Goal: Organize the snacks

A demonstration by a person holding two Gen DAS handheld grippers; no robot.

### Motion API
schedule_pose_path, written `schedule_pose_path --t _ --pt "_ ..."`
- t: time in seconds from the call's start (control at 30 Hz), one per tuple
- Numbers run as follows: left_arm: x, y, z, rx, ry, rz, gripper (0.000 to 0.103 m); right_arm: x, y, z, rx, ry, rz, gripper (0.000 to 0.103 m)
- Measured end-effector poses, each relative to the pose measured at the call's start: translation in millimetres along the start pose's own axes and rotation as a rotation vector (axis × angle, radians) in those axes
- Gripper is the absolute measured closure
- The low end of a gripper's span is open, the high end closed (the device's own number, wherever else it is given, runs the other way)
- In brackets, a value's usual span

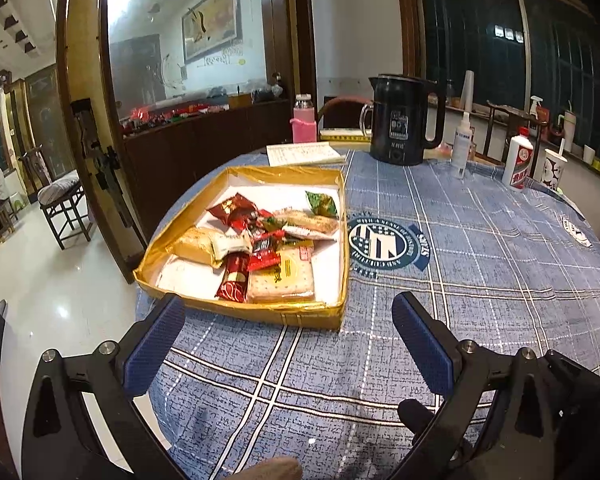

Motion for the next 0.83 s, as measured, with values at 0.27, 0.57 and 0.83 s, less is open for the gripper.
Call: schedule_pose_path --t 0.27,0.57,0.83 --pt "-4 -3 -7 -0.036 -0.016 0.016 0.0 -3 2 -5 -0.012 -0.006 0.006 0.032" --pt "-11 -2 -15 -0.066 -0.134 0.056 0.0 -7 2 -10 -0.025 -0.008 0.019 0.032" --pt "-17 -3 -20 -0.1 -0.124 0.074 0.0 -6 2 -12 -0.03 -0.01 0.008 0.032"
Point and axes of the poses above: each gripper's, at about its wrist camera, not at the fingertips, and z roughly against the way its jaws point, x to its right, y to its top, the point moved 4 cm from there along -z, roughly the way its jaws point, and after that the axes turned 9 degrees about -x, right-handed, at the moved point
